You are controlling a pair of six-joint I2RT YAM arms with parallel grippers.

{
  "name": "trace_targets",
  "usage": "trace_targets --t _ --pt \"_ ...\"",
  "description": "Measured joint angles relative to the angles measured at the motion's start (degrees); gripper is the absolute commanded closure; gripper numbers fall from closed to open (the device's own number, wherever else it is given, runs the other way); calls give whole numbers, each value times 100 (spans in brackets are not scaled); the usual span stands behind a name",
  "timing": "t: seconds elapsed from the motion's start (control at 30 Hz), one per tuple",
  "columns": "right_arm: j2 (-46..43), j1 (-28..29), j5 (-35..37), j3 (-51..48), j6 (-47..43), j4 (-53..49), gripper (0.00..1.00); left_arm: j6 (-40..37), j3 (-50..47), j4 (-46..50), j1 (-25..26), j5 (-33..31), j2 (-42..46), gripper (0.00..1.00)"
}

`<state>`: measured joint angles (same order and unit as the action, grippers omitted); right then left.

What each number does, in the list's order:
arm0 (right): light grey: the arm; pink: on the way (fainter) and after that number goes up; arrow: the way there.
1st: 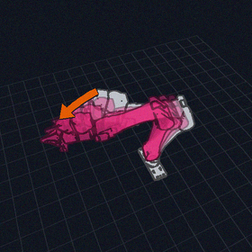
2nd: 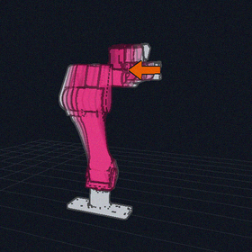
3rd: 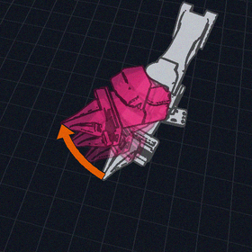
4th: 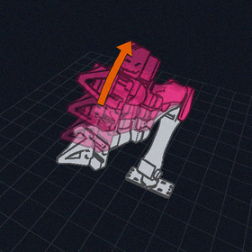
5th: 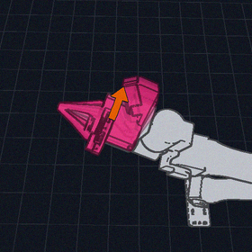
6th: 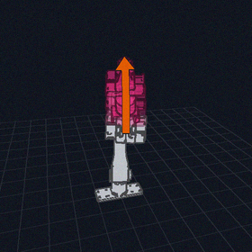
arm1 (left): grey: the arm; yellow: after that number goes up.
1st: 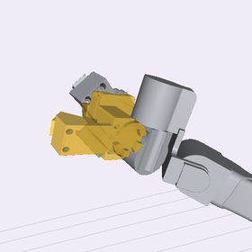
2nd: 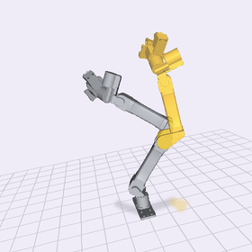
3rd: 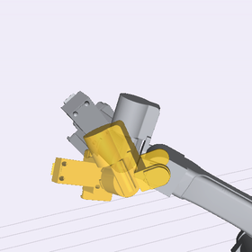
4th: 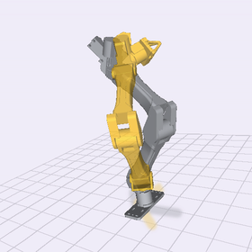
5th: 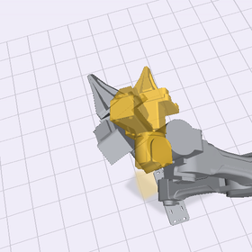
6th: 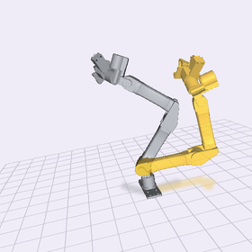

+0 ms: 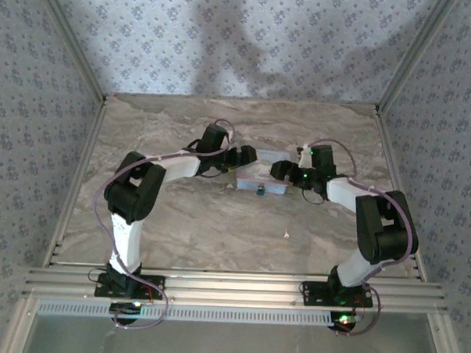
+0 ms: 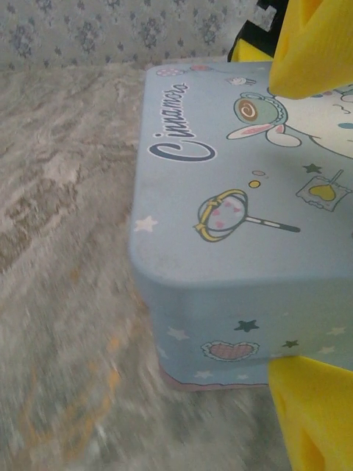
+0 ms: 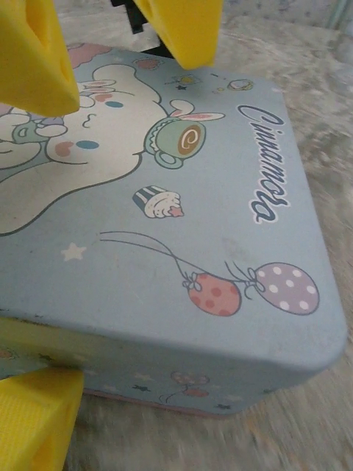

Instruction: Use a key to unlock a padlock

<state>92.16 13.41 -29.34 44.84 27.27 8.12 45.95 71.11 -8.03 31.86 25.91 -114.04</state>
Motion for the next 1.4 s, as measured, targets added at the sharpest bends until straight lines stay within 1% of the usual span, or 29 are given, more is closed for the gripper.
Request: trace_targets --t 0.23,0.37,0.5,0.6,0.67,0.73,0.8,0.93,1.1,1.23,1.3,1.4 --pt "7 933 160 7 155 2 11 -74 -1025 44 -374 -175 807 9" --pt "146 1344 214 144 210 0 11 -109 -1357 48 -566 -308 1056 9" --pt "293 1510 264 317 234 0 10 -155 -1427 63 -693 -413 1143 7" --pt "299 1523 310 337 238 0 8 -160 -1510 94 -721 -428 1231 5" --pt "295 1517 330 337 234 0 7 -173 -1600 105 -774 -380 1305 2" --pt "232 1491 382 321 229 -22 6 -203 -1657 179 -841 -321 1392 2" --pt "2 1425 496 227 216 -114 6 -304 -1700 334 -944 -337 1552 2" --pt "-828 1163 824 -31 118 -564 6 -588 -1718 717 -1139 -544 2192 2" --pt "-1976 1008 1303 -350 -31 -1539 12 -918 -1801 988 -1224 -807 3174 2" --pt "-2835 1008 1617 -723 -57 -2448 21 -1064 -1980 1106 -1078 -925 3779 2" --pt "-3176 1008 1764 -938 -15 -2909 26 -1102 -2076 1161 -881 -992 3967 2" --pt "-3458 1010 1825 -1228 81 -3377 33 -1130 -2157 1220 -564 -1091 4085 2"
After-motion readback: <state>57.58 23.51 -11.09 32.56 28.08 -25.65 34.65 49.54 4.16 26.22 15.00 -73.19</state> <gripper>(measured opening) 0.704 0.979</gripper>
